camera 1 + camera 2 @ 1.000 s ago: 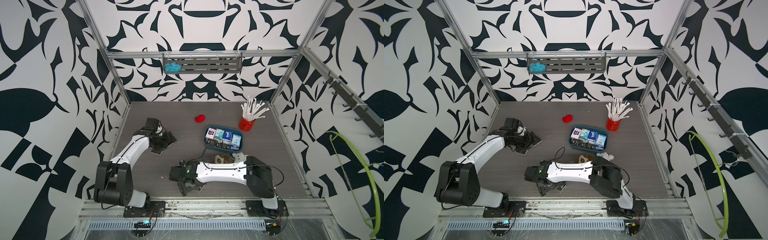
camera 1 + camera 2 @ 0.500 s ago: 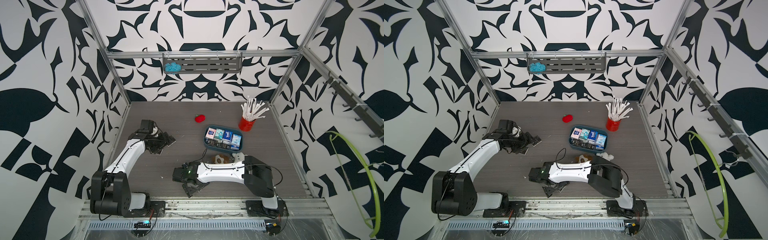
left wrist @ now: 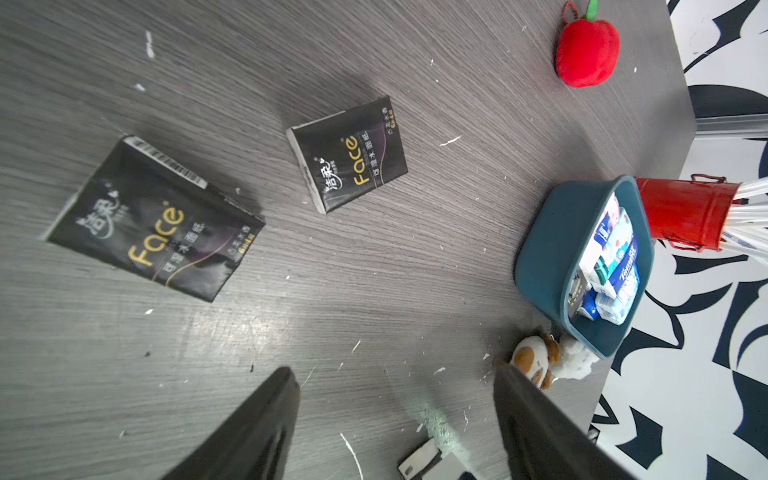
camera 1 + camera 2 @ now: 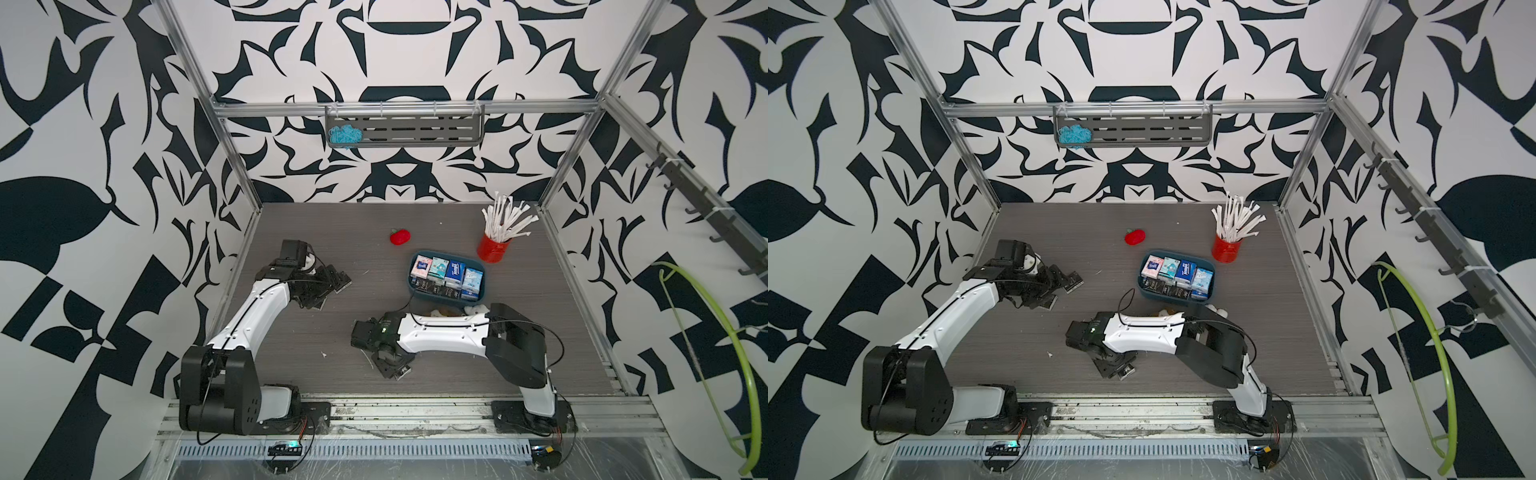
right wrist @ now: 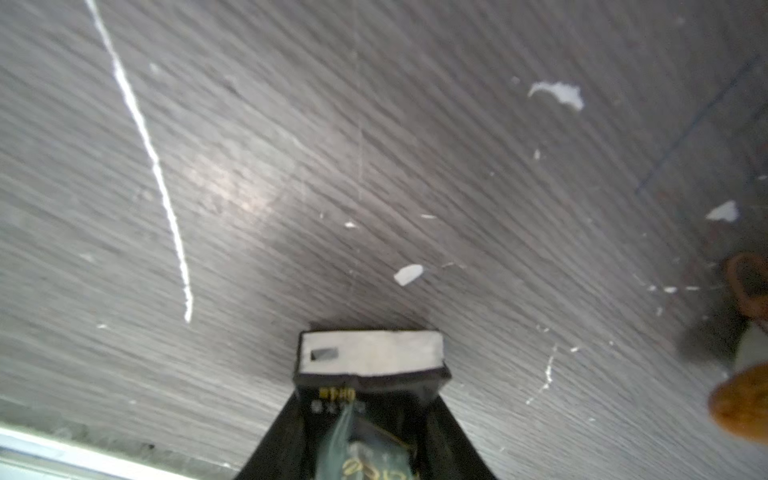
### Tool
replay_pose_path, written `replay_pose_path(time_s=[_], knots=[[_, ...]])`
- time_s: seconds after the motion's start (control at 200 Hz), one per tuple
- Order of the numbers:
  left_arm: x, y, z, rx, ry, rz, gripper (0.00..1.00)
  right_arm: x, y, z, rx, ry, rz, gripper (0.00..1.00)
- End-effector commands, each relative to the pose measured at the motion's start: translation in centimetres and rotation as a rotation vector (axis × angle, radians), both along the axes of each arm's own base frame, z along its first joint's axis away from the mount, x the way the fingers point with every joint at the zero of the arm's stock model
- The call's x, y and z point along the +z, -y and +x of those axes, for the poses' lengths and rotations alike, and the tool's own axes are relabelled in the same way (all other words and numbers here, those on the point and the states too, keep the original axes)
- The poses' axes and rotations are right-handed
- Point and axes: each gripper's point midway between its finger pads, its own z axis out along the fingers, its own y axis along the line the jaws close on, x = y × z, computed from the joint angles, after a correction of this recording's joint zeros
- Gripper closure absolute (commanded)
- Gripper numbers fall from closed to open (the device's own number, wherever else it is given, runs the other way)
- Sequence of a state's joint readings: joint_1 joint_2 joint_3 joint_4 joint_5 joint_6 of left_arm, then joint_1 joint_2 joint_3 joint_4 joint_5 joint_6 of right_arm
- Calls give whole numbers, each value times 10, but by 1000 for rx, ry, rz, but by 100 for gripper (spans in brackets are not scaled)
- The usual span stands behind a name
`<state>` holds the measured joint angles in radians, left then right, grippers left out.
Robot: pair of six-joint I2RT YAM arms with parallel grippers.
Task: Put the pocket tissues into the storage box
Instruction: Pick up the pocket tissues from the center of the board.
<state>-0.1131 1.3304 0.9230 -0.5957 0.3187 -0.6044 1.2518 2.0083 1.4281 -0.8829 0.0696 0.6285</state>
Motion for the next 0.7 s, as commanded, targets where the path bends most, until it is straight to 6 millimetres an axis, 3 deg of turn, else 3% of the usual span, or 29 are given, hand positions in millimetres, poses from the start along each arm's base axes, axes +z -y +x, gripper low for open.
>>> replay_pose_path(time_s=[0.0,0.15,0.39,0.5,0.695], knots=[[2,-2,-4,1,-3,7,20,3,-2,-3,25,-11,30,61],[3,-2,-2,2,0,8,19,22,1,8,24,34,28,62],[6,0,3,-4,2,0,20,76,13,47,-63,119,87,61],[8,0,5,-8,6,2,20,97,37,72,-43,199,25,61],[10,2,11,-4,6,-8,20,115,84,110,-67,218,-13,60]])
